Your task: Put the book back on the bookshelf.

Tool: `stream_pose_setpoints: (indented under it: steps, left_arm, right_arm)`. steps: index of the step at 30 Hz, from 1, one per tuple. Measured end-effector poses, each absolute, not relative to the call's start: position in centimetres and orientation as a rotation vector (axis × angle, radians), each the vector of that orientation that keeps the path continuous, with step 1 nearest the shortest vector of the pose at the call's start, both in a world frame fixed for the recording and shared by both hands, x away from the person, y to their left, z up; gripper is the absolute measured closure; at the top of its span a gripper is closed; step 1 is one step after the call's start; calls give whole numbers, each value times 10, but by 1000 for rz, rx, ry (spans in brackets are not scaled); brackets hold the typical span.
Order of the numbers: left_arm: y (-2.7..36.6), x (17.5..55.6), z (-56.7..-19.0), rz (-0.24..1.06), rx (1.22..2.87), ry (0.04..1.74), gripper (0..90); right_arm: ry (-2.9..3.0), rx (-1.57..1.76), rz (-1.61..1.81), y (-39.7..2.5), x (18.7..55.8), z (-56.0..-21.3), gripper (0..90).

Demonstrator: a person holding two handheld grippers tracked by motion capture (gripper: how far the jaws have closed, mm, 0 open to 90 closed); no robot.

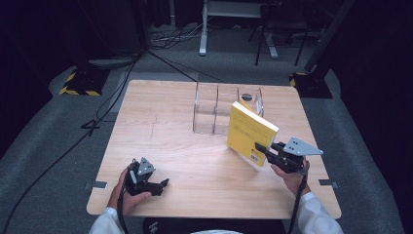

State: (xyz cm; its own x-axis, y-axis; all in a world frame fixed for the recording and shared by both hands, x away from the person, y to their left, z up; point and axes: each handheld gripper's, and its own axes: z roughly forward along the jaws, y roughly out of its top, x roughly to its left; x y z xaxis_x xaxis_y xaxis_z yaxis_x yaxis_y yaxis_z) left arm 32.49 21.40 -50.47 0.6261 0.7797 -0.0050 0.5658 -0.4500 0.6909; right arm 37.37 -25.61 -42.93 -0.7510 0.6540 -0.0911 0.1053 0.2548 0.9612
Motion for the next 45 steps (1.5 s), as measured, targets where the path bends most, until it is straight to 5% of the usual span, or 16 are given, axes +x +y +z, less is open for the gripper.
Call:
stream_pose_setpoints:
  steps: [20, 45]
  left_arm:
    - [213, 327, -505, 409, 2180, 1046, 154]
    - [213, 327, -505, 410, 2181, 1044, 154]
  right_arm:
    - [1865, 763, 1457, -270, 376, -392, 765]
    - [1806, 914, 1324, -234, 446, -381, 765]
